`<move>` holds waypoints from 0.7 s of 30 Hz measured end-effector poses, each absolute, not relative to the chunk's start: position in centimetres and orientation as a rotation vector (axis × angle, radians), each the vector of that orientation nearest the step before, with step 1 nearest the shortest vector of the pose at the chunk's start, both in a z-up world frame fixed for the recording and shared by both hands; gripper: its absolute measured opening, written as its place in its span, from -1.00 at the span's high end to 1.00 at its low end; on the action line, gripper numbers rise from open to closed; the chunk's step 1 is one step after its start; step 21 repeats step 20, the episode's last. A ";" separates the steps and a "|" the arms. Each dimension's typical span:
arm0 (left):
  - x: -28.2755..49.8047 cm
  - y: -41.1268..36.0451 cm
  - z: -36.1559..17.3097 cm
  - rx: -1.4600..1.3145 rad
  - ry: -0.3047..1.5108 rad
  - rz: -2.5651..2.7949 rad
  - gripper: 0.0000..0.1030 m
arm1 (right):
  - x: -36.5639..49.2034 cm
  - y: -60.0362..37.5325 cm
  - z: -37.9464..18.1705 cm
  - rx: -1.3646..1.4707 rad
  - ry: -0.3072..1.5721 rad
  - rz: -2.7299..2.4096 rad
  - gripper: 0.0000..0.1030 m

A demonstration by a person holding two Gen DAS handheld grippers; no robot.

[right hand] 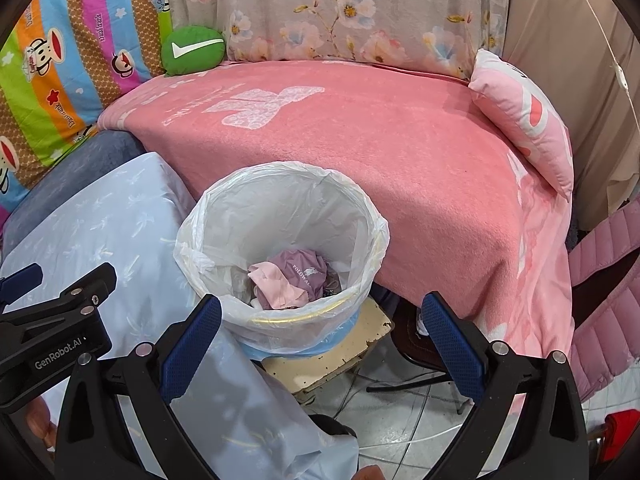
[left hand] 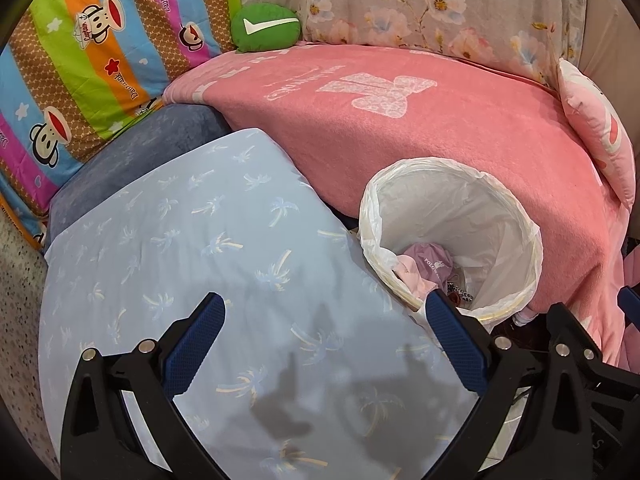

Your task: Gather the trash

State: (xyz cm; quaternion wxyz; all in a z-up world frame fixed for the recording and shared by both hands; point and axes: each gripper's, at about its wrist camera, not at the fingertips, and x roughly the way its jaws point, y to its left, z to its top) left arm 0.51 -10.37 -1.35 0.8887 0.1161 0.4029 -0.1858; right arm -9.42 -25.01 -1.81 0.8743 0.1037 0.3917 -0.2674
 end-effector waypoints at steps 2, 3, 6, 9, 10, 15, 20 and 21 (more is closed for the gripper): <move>0.4 -10.4 -1.3 0.242 0.837 -0.385 -0.87 | -9.4 -25.0 -1.8 0.217 0.817 -0.557 -0.90; 0.4 -10.4 -1.3 0.241 0.836 -0.387 -0.87 | -9.4 -25.0 -1.7 0.217 0.817 -0.558 -0.90; 0.4 -10.4 -1.3 0.242 0.839 -0.387 -0.87 | -9.5 -24.9 -1.8 0.216 0.819 -0.558 -0.90; 0.4 -10.4 -1.4 0.244 0.843 -0.389 -0.87 | -9.5 -24.9 -1.8 0.215 0.820 -0.559 -0.90; 0.3 -10.4 -1.4 0.247 0.843 -0.388 -0.87 | -9.5 -24.9 -1.8 0.216 0.820 -0.558 -0.90; 0.2 -10.2 -1.6 0.243 0.854 -0.386 -0.87 | -9.4 -24.9 -1.8 0.215 0.820 -0.559 -0.90; 0.3 -10.2 -1.8 0.255 0.856 -0.393 -0.87 | -9.5 -24.9 -1.9 0.219 0.823 -0.557 -0.90; 0.3 -10.2 -1.8 0.255 0.856 -0.393 -0.87 | -9.5 -24.9 -1.9 0.219 0.823 -0.557 -0.90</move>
